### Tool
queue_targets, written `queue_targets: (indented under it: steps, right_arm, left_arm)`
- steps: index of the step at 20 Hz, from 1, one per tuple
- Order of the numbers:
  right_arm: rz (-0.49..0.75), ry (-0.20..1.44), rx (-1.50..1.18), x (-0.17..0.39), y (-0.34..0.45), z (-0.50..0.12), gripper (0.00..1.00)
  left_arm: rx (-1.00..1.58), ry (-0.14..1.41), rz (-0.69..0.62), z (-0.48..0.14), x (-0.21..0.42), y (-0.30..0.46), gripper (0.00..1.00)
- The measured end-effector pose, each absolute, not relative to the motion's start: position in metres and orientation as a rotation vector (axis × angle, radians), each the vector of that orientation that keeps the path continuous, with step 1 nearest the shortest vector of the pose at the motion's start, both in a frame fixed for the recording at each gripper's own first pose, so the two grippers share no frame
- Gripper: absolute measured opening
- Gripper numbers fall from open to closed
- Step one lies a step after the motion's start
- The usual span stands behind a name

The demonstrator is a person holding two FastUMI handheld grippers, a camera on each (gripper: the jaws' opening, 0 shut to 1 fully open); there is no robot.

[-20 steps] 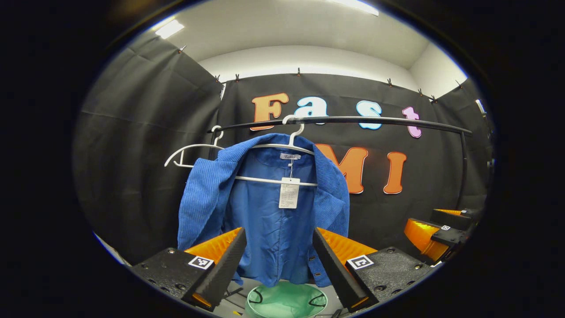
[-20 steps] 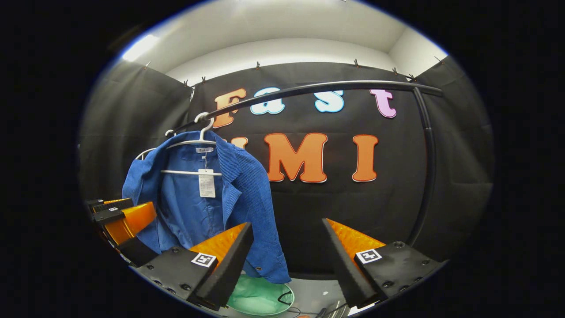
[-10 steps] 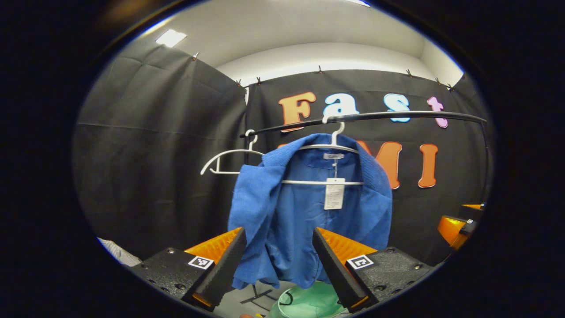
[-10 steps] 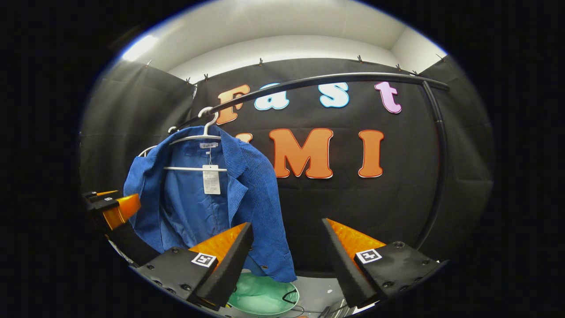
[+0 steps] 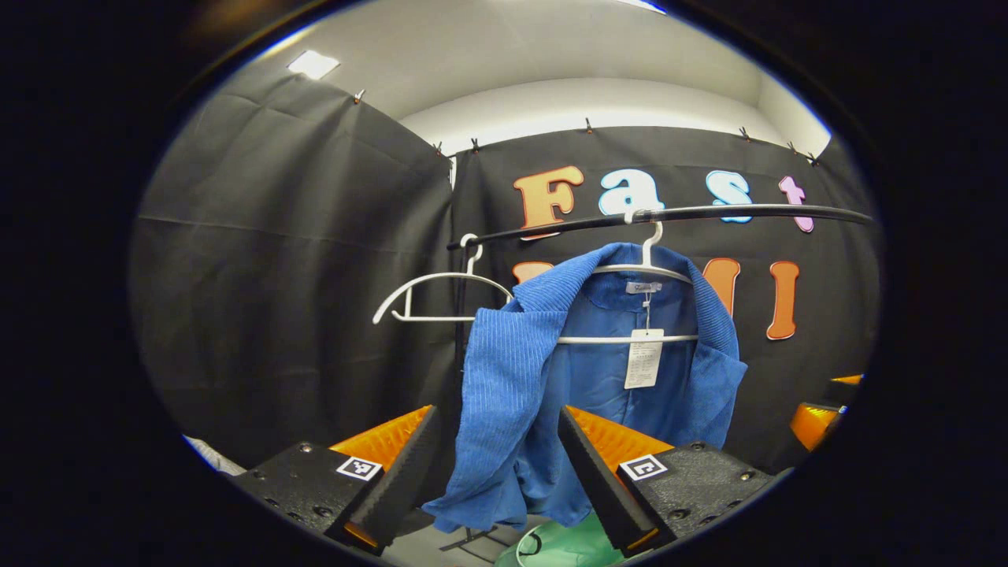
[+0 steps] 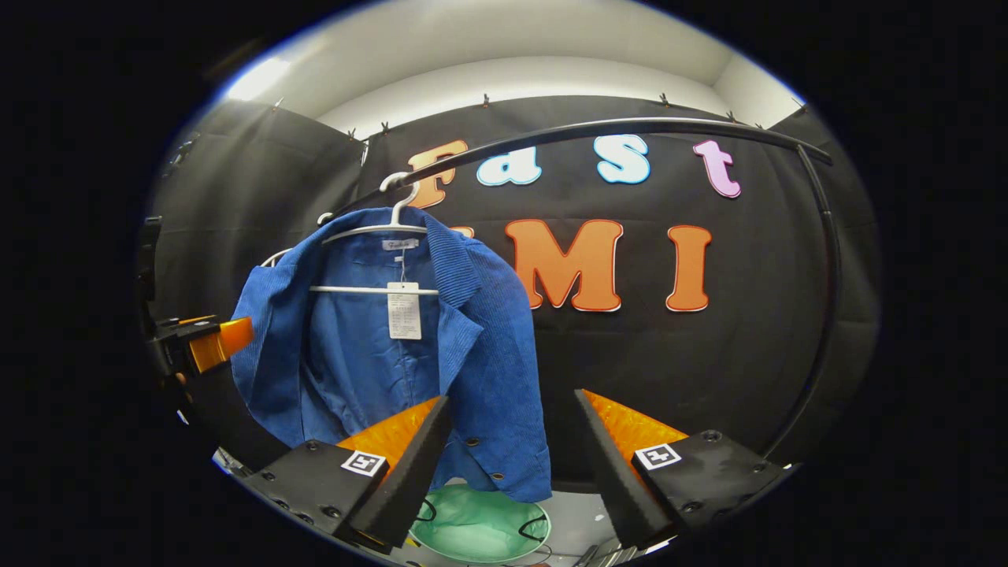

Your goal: Grasp the clothes on the hanger with both hands and then place them into the laundry hamper below.

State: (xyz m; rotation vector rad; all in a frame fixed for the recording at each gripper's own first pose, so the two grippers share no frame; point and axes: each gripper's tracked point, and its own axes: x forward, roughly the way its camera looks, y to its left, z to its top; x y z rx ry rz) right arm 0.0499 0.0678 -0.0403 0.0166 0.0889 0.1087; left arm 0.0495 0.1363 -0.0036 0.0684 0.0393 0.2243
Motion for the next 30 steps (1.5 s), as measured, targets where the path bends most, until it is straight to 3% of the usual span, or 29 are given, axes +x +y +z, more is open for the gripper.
queue_targets:
  steps: [1,2,14,16,19,26,27,30]
  right_arm:
    - [0.11,0.091,0.018,0.053,0.072,-0.041,0.94]
    - [0.109,0.094,0.018,0.056,0.076,-0.041,1.0]
    - [0.054,0.058,0.01,0.105,0.104,-0.032,0.99]
    - [0.049,0.041,-0.009,0.115,0.112,-0.03,0.99]
    - [0.049,0.03,0.001,0.13,0.128,-0.032,0.99]
    - [0.007,0.091,0.082,0.179,0.124,-0.056,0.99]
    - [0.006,0.093,0.096,0.185,0.122,-0.058,0.93]
    - [0.018,0.102,0.152,0.2,0.124,-0.063,0.93]
  left_arm:
    - [0.054,0.056,0.21,-0.01,0.056,0.138,0.92]
    - [0.045,0.074,0.201,-0.017,0.061,0.139,0.92]
    - [0.021,0.1,0.067,-0.034,0.118,0.152,0.93]
    - [0.005,0.099,0.043,-0.035,0.123,0.156,0.82]
    - [0.004,0.1,-0.007,-0.036,0.13,0.159,0.73]
    - [-0.008,0.065,-0.049,-0.024,0.14,0.178,0.15]
    - [-0.016,0.076,-0.068,-0.023,0.139,0.175,0.07]
    - [-0.041,0.104,-0.106,-0.02,0.14,0.175,0.05]
